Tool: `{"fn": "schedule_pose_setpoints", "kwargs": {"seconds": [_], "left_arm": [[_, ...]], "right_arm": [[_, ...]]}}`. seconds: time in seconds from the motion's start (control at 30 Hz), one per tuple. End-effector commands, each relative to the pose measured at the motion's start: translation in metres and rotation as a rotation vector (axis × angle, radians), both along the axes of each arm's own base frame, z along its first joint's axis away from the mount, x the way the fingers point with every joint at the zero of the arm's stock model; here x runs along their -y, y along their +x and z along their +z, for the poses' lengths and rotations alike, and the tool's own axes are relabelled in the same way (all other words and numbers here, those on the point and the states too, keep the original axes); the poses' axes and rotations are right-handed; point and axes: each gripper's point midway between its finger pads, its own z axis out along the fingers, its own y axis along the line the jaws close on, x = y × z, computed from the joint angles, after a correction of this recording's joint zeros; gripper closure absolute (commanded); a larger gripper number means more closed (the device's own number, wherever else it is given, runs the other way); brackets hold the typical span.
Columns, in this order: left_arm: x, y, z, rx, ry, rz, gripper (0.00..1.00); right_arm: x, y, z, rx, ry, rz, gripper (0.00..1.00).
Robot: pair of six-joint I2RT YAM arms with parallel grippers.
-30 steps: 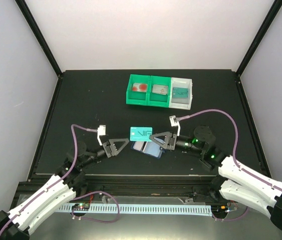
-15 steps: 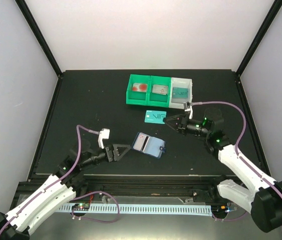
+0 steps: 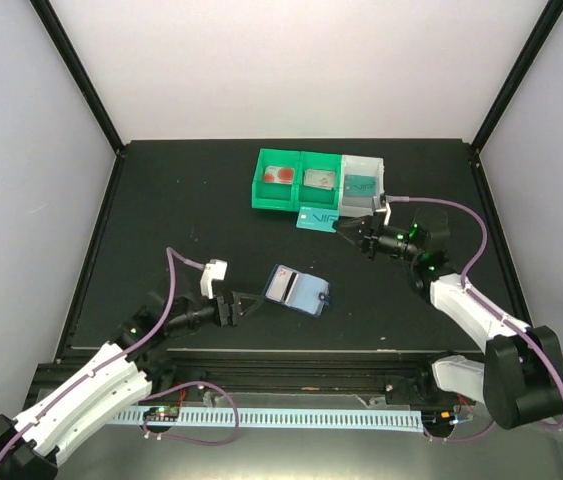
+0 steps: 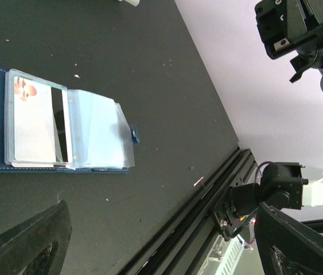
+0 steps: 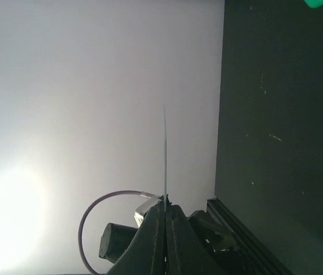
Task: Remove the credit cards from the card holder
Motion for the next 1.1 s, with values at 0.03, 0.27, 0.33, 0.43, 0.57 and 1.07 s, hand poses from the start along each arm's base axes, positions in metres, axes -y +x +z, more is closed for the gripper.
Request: {"fn": "schedule_pose_setpoints", "kwargs": {"seconds": [0.03, 0.27, 0.33, 0.43, 0.57, 1.07], "left_arm": [[0.002, 0.005, 0.017, 0.063, 0.026, -0.012, 0.11], [0.006, 0.014, 0.004, 0.045, 0.065, -0.013, 0.1], [0.008, 0.016, 0.002, 0.041, 0.08, -0.022, 0.1], [0.009, 0.021, -0.002, 0.036, 0.117, -0.025, 0.09], [0.01, 0.026, -0.006, 0.031, 0.145, -0.022, 0.09], [0.0, 0.038, -0.018, 0.045, 0.244, 0.011, 0.08]], "right_arm": [[0.011, 0.018, 0.005, 0.021, 0.018, -0.015, 0.99], [0.085, 0.095, -0.031, 0.028, -0.233, -0.221, 0.99], [0.109, 0.115, -0.046, 0.015, -0.339, -0.276, 0.99], [0.132, 0.137, -0.062, -0.002, -0.456, -0.312, 0.99], [0.153, 0.164, -0.073, -0.027, -0.602, -0.322, 0.99], [0.165, 0.238, -0.096, -0.05, -0.819, -0.299, 0.99]]}}
